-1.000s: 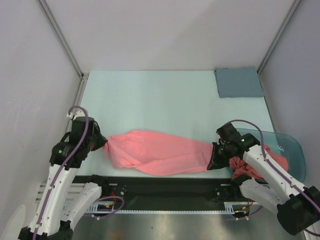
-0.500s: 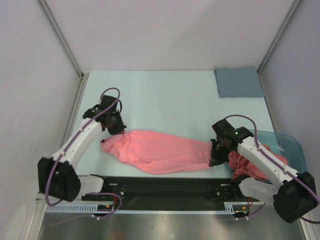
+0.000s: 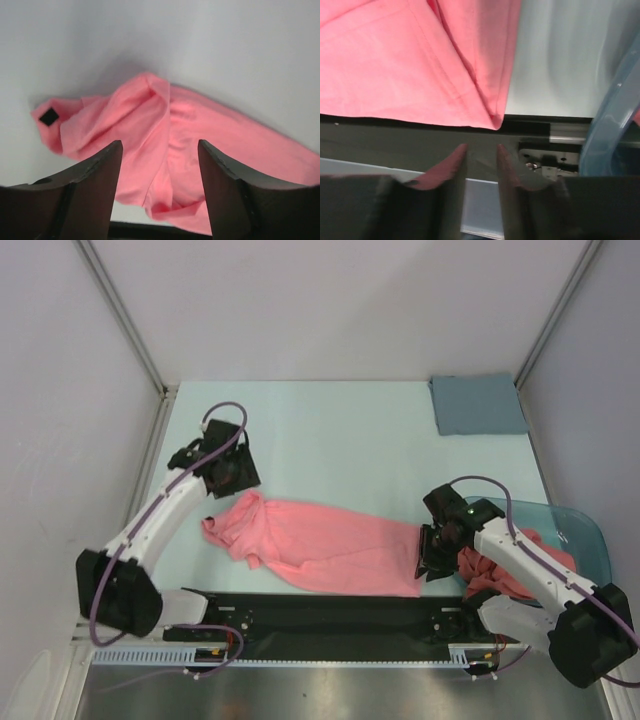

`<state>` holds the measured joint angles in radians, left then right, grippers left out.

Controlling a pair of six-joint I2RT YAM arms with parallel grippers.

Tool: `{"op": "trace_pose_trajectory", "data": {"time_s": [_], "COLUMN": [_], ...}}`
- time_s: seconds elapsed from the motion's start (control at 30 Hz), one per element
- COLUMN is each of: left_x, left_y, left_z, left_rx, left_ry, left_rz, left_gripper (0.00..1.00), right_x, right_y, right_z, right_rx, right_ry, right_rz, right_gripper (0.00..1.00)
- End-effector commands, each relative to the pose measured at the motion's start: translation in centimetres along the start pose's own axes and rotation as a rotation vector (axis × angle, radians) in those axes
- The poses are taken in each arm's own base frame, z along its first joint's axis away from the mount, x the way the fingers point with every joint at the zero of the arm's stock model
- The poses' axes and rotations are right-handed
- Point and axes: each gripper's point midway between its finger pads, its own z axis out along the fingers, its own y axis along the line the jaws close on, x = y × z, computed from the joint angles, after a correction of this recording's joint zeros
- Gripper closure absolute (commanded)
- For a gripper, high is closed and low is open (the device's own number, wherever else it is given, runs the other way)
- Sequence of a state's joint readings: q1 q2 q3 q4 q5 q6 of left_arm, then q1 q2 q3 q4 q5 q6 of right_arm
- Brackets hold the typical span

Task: Fold and stack the t-shirts
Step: Flatten the tshirt out

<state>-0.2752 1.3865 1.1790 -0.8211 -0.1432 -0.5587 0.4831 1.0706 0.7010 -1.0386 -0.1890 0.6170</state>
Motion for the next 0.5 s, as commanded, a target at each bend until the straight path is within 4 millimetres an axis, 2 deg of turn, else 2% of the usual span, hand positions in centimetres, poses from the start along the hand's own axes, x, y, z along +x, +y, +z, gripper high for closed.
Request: {"op": "trace_pose_trajectory", "data": {"time_s": [0.0,0.03,0.07,0.1,0.13,0.23,0.33,0.47], "left_x": [5.4,6.3,6.9,7.1,8.0,8.6,8.7,8.8], "left_y": [2.9,3.2,3.4,3.6,4.4,5.2,5.7,7.0], "left_z": [-1.8,-1.9,-1.8,-1.7,-1.5,-0.5,0.8,2.2], "left_rx": [-0.052,-0.050,-0.052,-0.043,-0.062,-0.108,-0.160,-0.247], "left_ry": [0.037,0.040,0.042,0.025,0.028,0.042,0.080,0.109], "left_rz": [0.004,-0.001,-0.024,-0.034,-0.037,-0.025,0.028,0.089], "left_gripper": [0.35,0.39,0.48,0.51,0.52,0.55,0.60,0.60], "right_x": [-1.2,-1.6,-1.9,-2.1,-2.3,-2.6,-2.7,-2.9], "right_y": [0.2,0.5,0.6,0.6,1.0,1.4,1.8,2.1], "right_z": [-1.2,-1.8,-2.0,-2.2,-2.7,-3.3,-3.7,-4.1], "right_rx": [0.009,0.007,0.009,0.010,0.001,-0.015,-0.041,-0.057], "right_ry": [-0.070,-0.083,-0.091,-0.097,-0.107,-0.123,-0.138,-0.149], "right_rz": [-0.013,-0.021,-0.032,-0.039,-0.046,-0.051,-0.055,-0.051], "right_gripper": [0.63,0.61,0.61,0.60,0.60,0.60,0.60,0.60]}}
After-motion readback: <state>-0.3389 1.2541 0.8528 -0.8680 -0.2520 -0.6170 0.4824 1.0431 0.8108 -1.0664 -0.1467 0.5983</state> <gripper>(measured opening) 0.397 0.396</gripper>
